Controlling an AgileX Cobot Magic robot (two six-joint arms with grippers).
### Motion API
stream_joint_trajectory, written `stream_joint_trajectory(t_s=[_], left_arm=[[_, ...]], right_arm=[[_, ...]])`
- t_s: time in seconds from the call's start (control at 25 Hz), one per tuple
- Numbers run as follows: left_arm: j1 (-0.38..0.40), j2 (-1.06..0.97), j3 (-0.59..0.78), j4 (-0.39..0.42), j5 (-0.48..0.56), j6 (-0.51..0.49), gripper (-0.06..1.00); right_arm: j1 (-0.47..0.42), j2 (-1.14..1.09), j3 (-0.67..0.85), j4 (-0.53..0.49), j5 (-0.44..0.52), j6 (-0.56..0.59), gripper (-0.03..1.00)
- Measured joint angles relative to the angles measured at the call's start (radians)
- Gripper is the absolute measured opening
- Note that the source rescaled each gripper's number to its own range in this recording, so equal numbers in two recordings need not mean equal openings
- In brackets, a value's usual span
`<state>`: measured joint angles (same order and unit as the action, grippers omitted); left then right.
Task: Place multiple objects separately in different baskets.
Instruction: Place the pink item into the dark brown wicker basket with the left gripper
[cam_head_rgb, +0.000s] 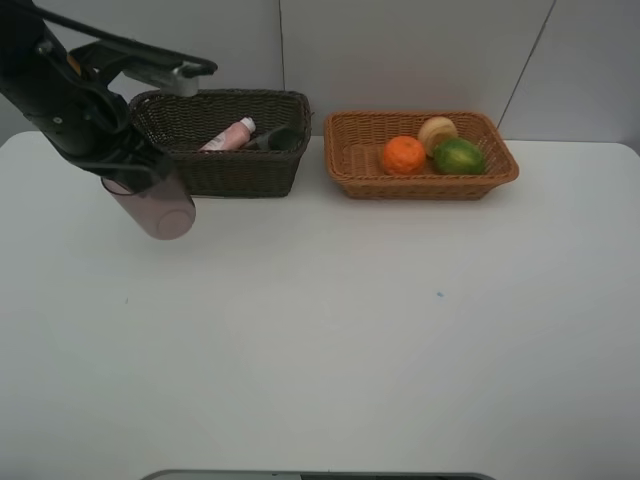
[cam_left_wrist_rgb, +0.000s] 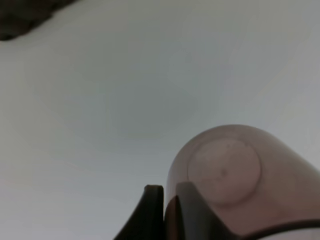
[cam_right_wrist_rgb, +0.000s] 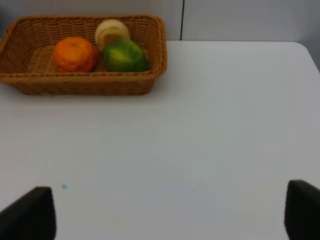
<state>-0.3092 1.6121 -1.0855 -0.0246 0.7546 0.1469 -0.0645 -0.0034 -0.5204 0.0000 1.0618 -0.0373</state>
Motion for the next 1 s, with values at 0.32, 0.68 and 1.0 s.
stream_joint_trajectory(t_s=[0.32,0.68,1.0], left_arm=[[0.061,0.113,-0.300,0.030,0.056,-0.171,0.00],[0.099,0.372,-0.573,0.134,0.052,-0.192,0.00],[0.101,0.513,-0.622,0.198,-0.059,-0.193,0.00]], right_arm=[[0.000,0.000,0.000,0.000,0.000,0.000,0.93],[0.000,0.000,0.000,0.000,0.000,0.000,0.93],[0.000,0.000,0.000,0.000,0.000,0.000,0.93]])
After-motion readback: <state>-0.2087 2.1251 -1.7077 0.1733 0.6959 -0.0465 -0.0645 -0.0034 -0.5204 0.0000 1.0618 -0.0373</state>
